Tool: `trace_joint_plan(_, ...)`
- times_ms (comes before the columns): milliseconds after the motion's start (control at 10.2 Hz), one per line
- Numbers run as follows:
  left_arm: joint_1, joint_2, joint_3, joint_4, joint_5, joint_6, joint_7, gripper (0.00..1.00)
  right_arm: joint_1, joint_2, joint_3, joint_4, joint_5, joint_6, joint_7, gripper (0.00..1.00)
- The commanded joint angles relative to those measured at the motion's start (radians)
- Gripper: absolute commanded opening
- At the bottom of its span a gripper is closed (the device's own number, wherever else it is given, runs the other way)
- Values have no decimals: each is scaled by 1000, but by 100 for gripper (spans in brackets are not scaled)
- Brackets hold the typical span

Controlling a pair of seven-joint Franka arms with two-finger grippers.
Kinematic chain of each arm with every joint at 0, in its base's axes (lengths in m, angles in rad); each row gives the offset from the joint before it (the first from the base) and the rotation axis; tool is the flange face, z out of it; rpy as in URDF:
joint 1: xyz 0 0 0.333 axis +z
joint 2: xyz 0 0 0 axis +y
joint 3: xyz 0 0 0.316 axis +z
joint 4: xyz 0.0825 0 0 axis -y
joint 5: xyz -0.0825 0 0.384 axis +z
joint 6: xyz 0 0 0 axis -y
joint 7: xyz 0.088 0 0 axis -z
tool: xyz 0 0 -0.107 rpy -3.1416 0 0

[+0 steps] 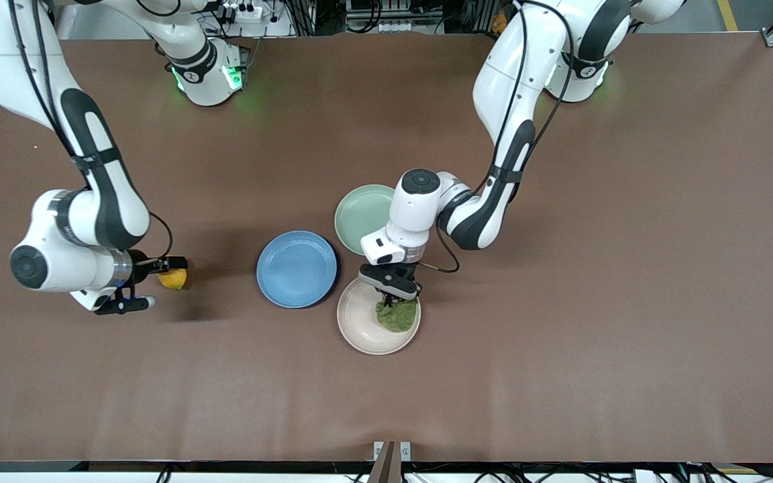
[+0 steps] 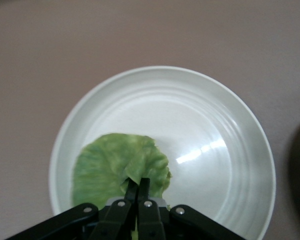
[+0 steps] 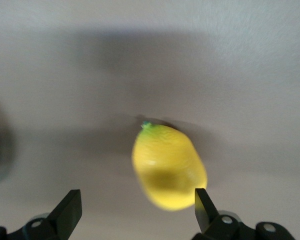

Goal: Pick lemon and lettuce from blue and beige plates
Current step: 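Carry the lemon off the plate while the left gripper lifts the lettuce away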

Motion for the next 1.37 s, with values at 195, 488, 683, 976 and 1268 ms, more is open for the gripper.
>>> trace_joint_plan(195,104,-203,-60,-22,-58,-210,24,0,-27,-44,-39,414,36,-492,-44,100)
trace_joint_plan(488,393,-285,-256,-68,-124,-372,216,0,12,-187,-111,462,40,-571,20,100)
trace_joint_plan(683,543,-291,-305,-86,-124,-537,417,0,37,-267,-106,462,36,-639,166,100)
trace_joint_plan(976,661,-277,-304,-114,-110,-690,436,0,156,-322,-109,450,-55,-642,251,100)
trace_joint_plan(1268,698,-268,-289,-132,-107,-696,438,87,177,-345,-108,427,-58,-634,246,100)
